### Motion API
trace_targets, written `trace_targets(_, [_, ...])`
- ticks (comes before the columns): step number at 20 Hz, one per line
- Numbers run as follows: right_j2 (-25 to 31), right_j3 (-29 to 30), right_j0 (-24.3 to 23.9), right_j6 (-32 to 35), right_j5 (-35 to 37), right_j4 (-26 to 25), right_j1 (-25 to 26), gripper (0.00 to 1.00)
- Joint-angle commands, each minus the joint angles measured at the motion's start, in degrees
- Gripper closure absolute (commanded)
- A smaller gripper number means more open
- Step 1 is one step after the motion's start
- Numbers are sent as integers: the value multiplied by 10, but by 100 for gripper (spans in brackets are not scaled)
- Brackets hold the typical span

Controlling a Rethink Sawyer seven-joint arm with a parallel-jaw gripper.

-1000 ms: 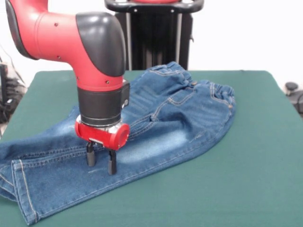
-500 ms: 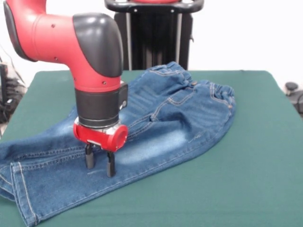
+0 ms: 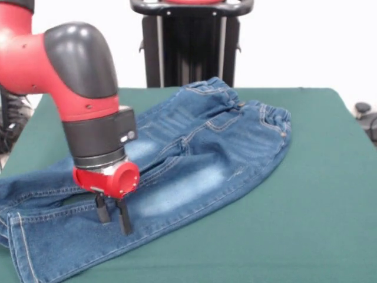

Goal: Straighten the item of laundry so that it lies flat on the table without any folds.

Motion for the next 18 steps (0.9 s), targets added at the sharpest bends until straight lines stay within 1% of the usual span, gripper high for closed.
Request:
trace_targets(1, [161, -18, -41, -48, -152, -93, 261, 0])
trace_targets(4, [213, -22, -80, -79, -128, -113, 308, 0])
trace_targets(6, [223, -26, -85, -76, -125, -124, 318, 0])
trace_targets(18, [216, -33, -76, -38, -113, -149, 304, 0])
